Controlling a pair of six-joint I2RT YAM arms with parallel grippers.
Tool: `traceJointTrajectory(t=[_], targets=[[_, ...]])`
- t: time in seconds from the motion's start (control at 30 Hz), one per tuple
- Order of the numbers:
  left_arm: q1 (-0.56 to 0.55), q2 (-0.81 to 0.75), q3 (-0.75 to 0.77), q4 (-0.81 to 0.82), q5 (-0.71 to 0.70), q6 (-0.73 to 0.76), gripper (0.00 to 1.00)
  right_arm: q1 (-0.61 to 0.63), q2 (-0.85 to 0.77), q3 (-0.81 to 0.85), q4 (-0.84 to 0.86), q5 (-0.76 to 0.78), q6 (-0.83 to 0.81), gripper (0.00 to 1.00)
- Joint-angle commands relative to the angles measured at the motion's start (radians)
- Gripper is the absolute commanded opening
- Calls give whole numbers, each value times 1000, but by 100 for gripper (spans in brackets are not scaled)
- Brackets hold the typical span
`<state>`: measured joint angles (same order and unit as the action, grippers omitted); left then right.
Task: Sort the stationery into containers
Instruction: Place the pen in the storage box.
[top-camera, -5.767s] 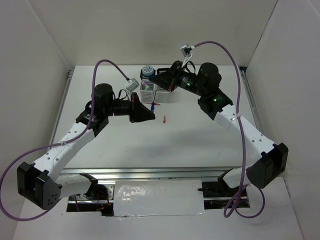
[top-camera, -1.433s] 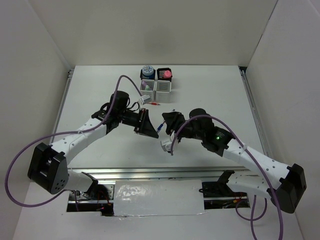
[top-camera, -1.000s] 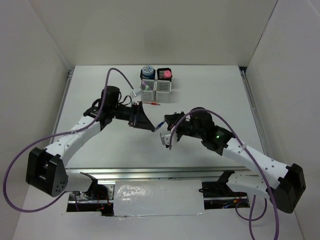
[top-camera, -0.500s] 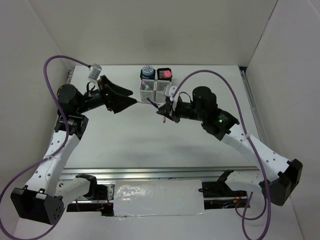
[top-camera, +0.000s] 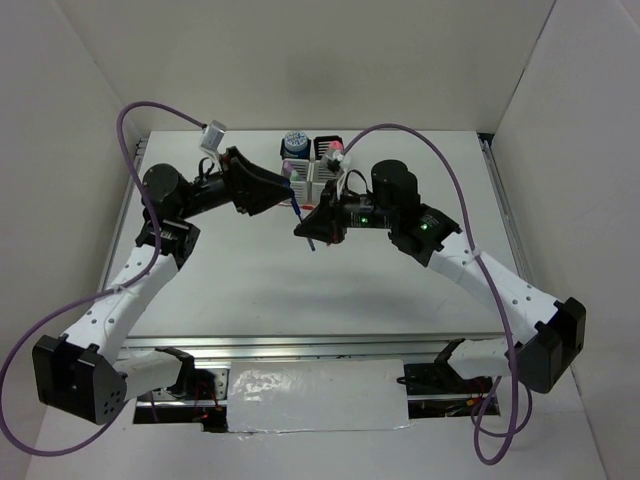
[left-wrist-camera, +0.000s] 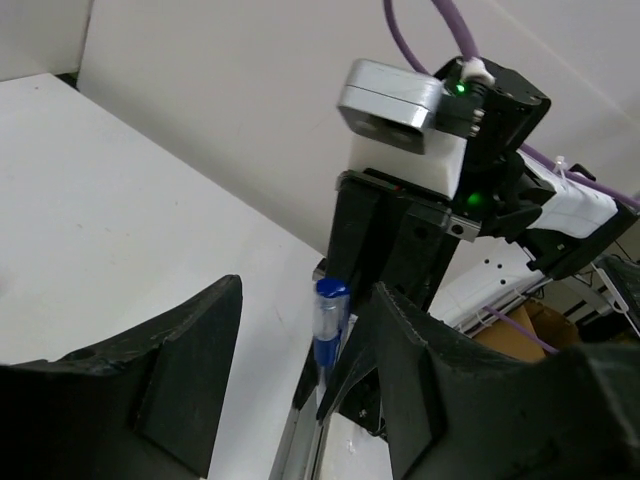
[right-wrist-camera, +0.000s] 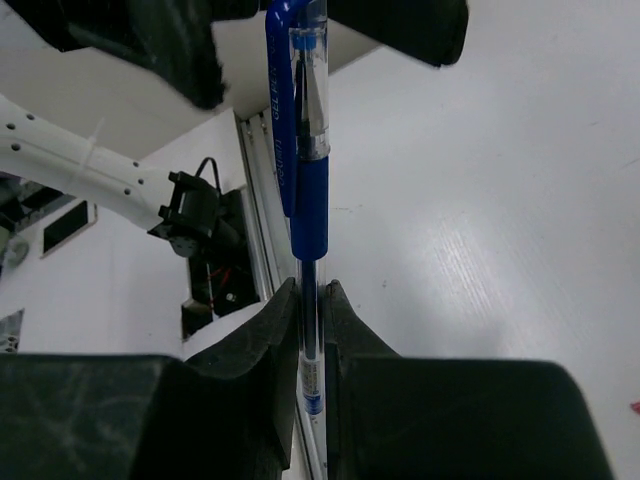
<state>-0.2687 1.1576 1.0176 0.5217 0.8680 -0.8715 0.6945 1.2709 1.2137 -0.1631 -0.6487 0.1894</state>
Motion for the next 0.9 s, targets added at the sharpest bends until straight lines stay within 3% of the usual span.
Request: traceJointTrajectory(t=[0.0, 0.1, 0.2, 0.23, 0.3, 0.33, 0.4, 0.5, 0.53, 0.57, 0.63, 0.7, 0.73, 0.8, 0.87], targets=[[-35, 13, 53, 122, 0, -20, 65, -21, 21, 72, 73, -39, 96, 0], [-49, 30, 53, 126, 15, -27, 61, -55, 38, 78, 99, -69, 163, 0], [-55, 43, 61, 107, 16, -17, 45, -61, 38, 81, 114, -85, 173, 0], [-55, 45, 62, 103, 16, -17, 33, -61, 38, 83, 112, -88, 170, 0], [-55, 56, 67, 94, 8, -12, 21, -61, 39, 83, 108, -85, 165, 1], [-55, 60, 70, 90, 5, -3, 12, -61, 38, 81, 102, -82, 165, 6], [-55, 76, 90, 71, -7, 28, 2, -70, 35, 76, 97, -86, 165, 11], [-47, 106, 114, 64, -33, 34, 0, -93, 21, 57, 91, -91, 168, 24], [-44, 117, 121, 73, -35, 28, 0, -102, 16, 53, 93, -95, 170, 14], [-43, 128, 125, 96, -35, 20, 0, -113, 15, 50, 94, -106, 170, 12], [-43, 165, 147, 113, -29, 2, 0, -141, 4, 50, 82, -98, 176, 45], [-38, 198, 170, 123, -38, -7, 0, -186, 7, 63, 45, -97, 177, 66], [-37, 211, 179, 129, -49, -4, 0, -205, 11, 72, 27, -97, 179, 89], [-27, 249, 205, 133, -75, 35, 0, -269, 13, 84, -16, -109, 171, 99], [-21, 301, 231, 142, -99, 66, 0, -318, 8, 83, -21, -126, 173, 99]])
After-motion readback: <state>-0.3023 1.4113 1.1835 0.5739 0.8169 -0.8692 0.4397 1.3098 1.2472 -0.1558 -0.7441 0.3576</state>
